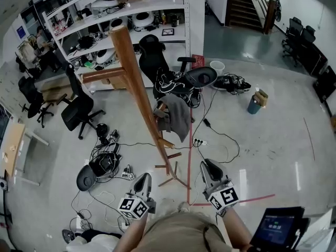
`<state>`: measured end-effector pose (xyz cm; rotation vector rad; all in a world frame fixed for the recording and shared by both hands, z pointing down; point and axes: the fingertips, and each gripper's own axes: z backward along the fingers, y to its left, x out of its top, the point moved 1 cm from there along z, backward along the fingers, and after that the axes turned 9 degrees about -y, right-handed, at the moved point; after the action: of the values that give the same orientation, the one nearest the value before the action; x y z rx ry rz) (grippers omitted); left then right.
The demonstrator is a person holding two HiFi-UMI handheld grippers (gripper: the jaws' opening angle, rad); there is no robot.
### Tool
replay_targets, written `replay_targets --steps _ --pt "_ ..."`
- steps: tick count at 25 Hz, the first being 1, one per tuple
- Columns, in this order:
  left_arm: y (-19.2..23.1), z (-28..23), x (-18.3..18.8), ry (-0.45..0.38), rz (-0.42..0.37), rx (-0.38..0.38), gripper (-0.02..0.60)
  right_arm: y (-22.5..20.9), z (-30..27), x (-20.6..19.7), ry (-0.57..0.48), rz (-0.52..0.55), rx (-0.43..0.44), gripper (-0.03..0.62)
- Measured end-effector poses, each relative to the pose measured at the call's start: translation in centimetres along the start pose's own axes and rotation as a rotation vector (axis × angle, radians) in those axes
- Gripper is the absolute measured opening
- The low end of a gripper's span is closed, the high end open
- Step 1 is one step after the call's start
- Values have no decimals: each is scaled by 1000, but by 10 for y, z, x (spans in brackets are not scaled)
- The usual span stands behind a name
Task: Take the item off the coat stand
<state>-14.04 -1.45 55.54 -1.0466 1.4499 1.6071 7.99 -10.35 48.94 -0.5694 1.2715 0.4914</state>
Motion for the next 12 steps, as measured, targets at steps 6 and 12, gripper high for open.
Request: replay_targets --steps 6,12 --pt "23 -7 10 -11 -18 40 20 -1 -13 0 -1 5 -21 39" --pt "35 -22 29 -11 -22 5 20 1 -29 5 -7 9 -57 39"
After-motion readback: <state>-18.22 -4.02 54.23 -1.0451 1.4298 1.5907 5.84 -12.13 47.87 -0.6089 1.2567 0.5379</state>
